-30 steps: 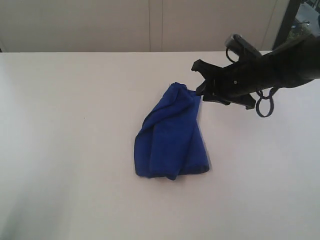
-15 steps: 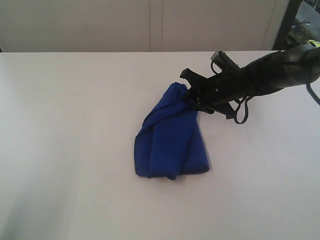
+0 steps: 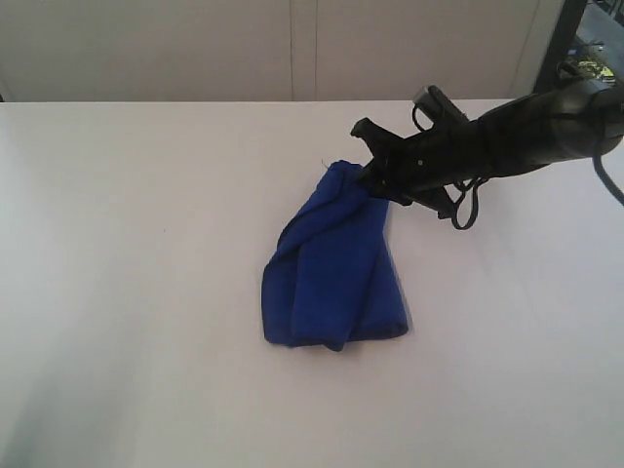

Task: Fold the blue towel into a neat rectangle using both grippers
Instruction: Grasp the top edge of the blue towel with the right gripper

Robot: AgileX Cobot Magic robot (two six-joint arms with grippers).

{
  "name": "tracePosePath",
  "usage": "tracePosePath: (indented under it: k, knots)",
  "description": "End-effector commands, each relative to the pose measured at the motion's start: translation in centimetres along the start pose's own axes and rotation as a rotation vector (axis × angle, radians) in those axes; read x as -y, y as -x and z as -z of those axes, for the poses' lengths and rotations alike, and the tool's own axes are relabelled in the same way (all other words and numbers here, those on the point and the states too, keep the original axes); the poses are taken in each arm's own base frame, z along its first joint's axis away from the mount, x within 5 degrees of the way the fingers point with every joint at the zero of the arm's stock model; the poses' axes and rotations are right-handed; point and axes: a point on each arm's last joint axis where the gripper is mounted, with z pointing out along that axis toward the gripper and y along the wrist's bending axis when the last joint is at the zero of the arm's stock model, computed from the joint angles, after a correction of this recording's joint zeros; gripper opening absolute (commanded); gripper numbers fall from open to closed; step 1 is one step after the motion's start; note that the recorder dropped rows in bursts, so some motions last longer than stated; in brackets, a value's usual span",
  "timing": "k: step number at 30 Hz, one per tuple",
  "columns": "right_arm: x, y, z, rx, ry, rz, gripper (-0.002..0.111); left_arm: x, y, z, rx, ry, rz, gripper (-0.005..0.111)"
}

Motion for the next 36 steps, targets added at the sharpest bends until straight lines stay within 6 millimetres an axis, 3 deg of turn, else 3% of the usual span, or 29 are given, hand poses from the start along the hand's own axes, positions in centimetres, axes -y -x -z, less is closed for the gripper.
tracePosePath:
  k: [1, 3, 17, 36]
  knots:
    - [-0.05, 0.38, 0.08, 0.034, -0.014, 0.032, 0.004, 0.0, -0.16, -0.03, -0.003, 0.0, 0.003, 0.0]
    - [-0.02, 0.42, 0.08, 0.038, -0.017, 0.033, 0.0, 0.0, -0.16, -0.03, -0.003, 0.0, 0.003, 0.0]
    - [0.01, 0.35, 0.18, 0.026, -0.032, 0.216, 0.0, 0.0, -0.16, -0.03, -0.003, 0.0, 0.003, 0.0]
    - [0.12, 0.42, 0.18, 0.036, -0.041, 0.215, 0.0, 0.0, -0.13, -0.03, 0.0, 0.001, 0.003, 0.0]
